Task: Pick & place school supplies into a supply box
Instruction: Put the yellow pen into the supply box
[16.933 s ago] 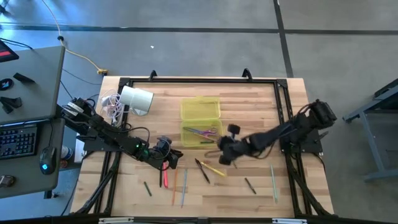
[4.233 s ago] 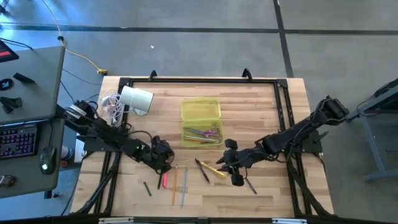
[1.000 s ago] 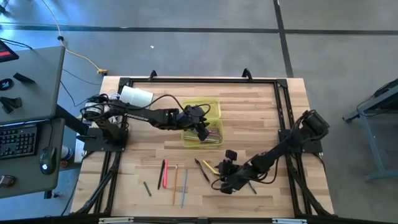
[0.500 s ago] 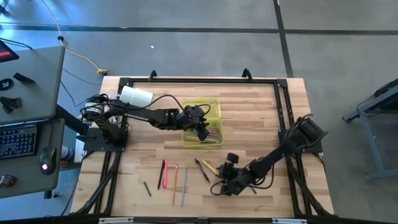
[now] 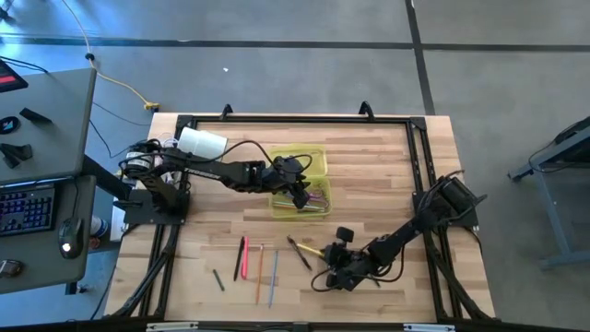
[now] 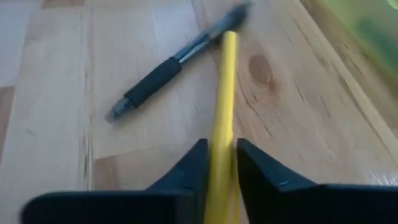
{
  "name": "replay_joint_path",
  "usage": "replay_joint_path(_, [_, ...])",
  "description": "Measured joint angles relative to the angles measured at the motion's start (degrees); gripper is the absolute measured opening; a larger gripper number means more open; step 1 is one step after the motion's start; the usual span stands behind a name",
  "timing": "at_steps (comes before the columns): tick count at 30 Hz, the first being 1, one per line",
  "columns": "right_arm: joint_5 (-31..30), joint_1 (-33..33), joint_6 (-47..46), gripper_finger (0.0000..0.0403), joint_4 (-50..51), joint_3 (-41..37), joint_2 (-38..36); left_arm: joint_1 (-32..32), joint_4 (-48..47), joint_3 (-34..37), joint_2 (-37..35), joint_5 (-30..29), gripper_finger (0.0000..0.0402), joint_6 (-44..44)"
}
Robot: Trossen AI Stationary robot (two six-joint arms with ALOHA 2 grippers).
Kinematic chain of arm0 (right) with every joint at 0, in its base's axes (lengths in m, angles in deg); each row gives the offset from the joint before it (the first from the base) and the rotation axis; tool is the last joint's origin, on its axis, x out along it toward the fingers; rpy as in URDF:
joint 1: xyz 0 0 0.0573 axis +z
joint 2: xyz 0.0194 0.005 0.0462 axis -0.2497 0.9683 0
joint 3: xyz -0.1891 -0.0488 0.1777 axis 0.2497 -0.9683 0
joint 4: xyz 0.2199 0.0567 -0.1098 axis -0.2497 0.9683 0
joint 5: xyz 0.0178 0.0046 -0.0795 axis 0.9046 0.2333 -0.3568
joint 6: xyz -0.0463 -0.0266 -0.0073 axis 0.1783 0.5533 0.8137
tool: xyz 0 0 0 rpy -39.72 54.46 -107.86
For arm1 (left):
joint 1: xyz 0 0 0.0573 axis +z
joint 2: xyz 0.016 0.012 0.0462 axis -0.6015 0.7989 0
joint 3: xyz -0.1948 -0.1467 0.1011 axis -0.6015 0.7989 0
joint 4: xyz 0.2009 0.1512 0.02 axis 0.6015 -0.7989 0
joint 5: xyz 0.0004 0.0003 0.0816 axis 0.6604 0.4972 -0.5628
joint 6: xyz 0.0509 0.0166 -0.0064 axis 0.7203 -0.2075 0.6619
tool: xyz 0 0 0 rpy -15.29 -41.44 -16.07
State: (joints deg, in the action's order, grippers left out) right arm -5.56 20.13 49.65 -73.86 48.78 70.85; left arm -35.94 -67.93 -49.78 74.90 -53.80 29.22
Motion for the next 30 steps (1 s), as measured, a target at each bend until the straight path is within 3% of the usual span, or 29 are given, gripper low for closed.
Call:
replay_joint_path(3, [1.39, -0.58, 0.01, 0.0021, 1.24, -0.02, -0.87, 0.09, -0.42, 0.11, -0.94, 0.84, 0.0161, 0.09])
replay_joint_path(8, [2.2, -1.71, 4.93, 0.0037, 4.34, -0.61, -6.32, 0.09, -4.19, -2.16, -7.82, 2.51, 0.0161, 2.44])
replay_joint_path(15, [-6.43, -10.16, 19.57, 0.0026, 8.04, -0.39, -19.03, 0.07, -16.01, -11.44, -17.7, 6.47, 0.0161, 7.76])
replay_joint_path(17, [-3.55, -15.41, 24.54, 0.0017, 6.64, -0.42, -21.11, 0.07, -18.36, -13.28, -18.85, 7.81, 0.0161, 7.89])
replay_joint_path(19, [3.18, -21.0, 27.36, 0.0011, 4.08, -0.26, -21.7, 0.04, -19.01, -14.92, -19.09, 8.32, 0.0161, 8.09])
replay_joint_path(23, [14.65, -29.24, 28.04, 0.0009, 2.82, -0.43, -17.86, 0.05, -20.28, -15.02, -19.57, 8.83, 0.0161, 8.09])
replay_joint_path(30, [16.81, -32.0, 33.83, 0.0044, -0.04, -0.37, -11.84, 0.07, -29.16, -14.4, -18.34, 8.65, 0.0161, 7.7])
